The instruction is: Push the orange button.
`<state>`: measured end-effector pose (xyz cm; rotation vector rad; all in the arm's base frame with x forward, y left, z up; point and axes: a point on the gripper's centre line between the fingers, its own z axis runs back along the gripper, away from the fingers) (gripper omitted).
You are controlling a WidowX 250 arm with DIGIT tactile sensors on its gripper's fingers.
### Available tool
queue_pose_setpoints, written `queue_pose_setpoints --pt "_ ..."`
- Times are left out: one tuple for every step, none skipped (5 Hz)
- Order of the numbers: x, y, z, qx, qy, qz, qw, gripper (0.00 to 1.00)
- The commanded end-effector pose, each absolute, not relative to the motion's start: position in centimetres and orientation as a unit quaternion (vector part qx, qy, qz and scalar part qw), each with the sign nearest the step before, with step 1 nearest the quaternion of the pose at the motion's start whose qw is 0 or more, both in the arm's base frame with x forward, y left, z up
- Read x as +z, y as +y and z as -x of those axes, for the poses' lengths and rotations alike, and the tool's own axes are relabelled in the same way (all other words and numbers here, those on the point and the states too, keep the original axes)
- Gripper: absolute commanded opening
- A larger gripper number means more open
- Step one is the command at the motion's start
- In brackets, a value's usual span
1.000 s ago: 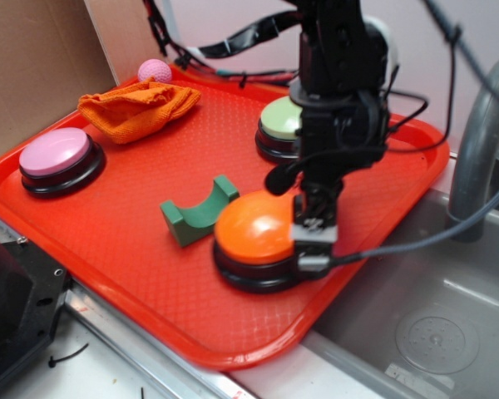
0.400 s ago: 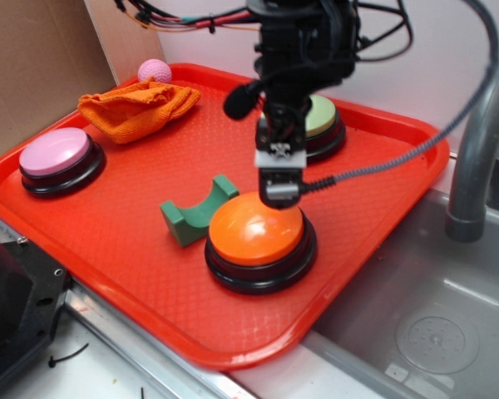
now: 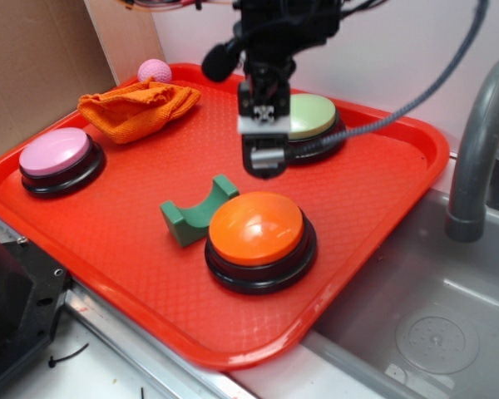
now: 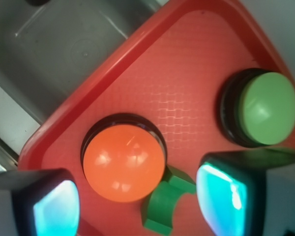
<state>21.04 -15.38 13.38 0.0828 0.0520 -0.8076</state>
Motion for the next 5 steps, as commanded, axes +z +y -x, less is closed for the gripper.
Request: queue_pose_setpoints --pt "16.9 -15.3 -20.3 -0.384 -0.027 -0.022 0.923 1.0" --pt "17.7 -15.1 -19.8 -0.372 -0.022 -0.021 0.928 1.0" --pt "18.7 -14.8 -19.2 -0.347 -0.024 -0.002 0.937 1.0" --pt "18.8 -14.2 -18.5 -0.32 -0.031 0.022 0.947 1.0" --pt "19.9 -13.8 -17.8 -0.302 -0.047 0.012 0.952 1.0"
